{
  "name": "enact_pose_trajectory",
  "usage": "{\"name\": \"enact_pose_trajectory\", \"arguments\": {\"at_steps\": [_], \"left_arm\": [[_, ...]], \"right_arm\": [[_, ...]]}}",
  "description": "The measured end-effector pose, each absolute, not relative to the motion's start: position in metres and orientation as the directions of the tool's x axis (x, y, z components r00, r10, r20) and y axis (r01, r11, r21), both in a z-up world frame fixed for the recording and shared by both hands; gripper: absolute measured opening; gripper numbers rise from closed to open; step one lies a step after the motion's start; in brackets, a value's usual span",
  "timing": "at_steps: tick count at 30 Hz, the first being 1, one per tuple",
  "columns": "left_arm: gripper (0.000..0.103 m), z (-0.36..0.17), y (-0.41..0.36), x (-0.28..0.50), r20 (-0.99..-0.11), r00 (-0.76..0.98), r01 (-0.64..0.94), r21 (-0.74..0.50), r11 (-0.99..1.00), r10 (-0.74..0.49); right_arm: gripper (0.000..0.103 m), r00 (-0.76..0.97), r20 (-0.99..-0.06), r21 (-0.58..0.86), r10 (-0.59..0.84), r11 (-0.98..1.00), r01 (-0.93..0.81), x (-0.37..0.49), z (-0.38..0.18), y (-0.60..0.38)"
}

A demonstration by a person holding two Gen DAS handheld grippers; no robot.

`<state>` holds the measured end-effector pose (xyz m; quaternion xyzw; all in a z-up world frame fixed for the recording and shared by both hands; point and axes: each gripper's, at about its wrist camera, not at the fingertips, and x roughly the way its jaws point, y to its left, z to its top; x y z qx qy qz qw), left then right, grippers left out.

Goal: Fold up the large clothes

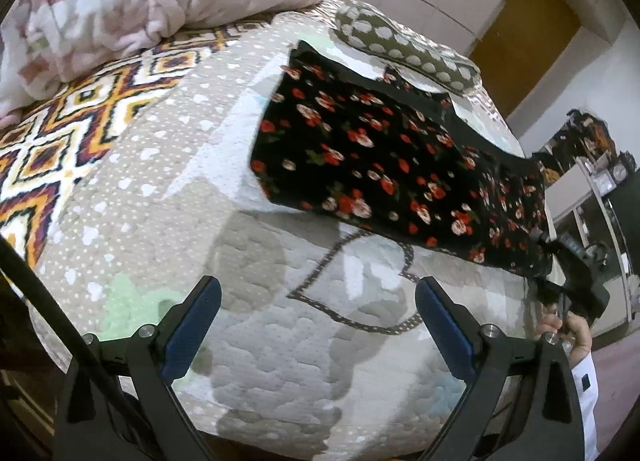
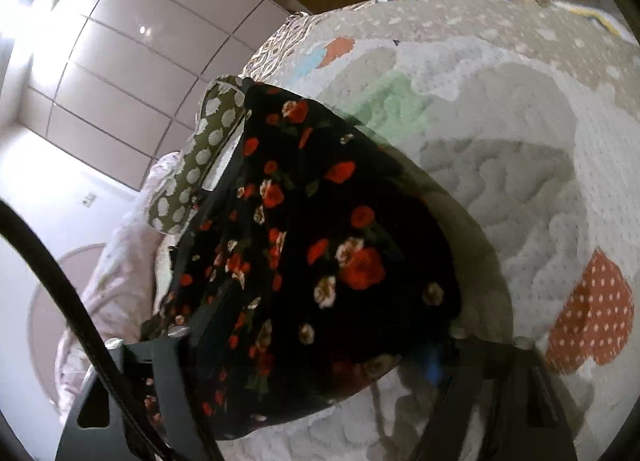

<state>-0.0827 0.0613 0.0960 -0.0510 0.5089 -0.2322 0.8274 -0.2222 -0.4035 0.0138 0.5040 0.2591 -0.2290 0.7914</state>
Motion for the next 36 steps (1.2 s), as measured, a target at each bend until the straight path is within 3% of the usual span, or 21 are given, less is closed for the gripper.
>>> {"name": "enact_pose_trajectory", "arguments": {"at_steps": [3,8,13,21,25,31,36], "left_arm": [[0.098,0.097,0.080,-0.077,-0.809,0.395,0.304,-0.332,0.893,-0.436],[0.098,0.100,0.122,-0.065,-0.786,0.441,0.242,-0.360,0.901,-0.433],[0.098,0.100,0.170,-0.054,-0.767,0.487,0.157,-0.393,0.906,-0.417],[0.098,0.090,0.249,-0.045,-0.768,0.546,-0.003,-0.404,0.915,-0.337],[0.098,0.079,0.279,-0.044,-0.779,0.549,-0.071,-0.406,0.911,-0.304],[0.098,0.068,0.289,-0.040,-0.788,0.540,-0.101,-0.409,0.907,-0.296],[0.098,0.069,0.285,-0.041,-0.783,0.542,-0.087,-0.414,0.906,-0.305]], "right_arm": [[0.028,0.736,-0.668,0.650,-0.108,0.398,0.648,-0.217,0.027,-0.407],[0.025,0.697,-0.676,0.434,-0.241,0.634,0.640,-0.170,0.100,-0.362],[0.022,0.727,-0.646,0.227,-0.233,0.851,0.474,-0.089,0.150,-0.273],[0.020,0.694,-0.708,-0.041,-0.135,0.988,0.150,0.007,0.106,-0.110],[0.020,0.667,-0.722,-0.181,-0.181,0.981,0.071,0.017,0.065,-0.067],[0.020,0.679,-0.713,-0.158,-0.176,0.983,0.089,0.008,0.080,-0.084],[0.020,0.767,-0.635,0.015,-0.091,0.991,0.130,0.005,0.138,-0.094]]}}
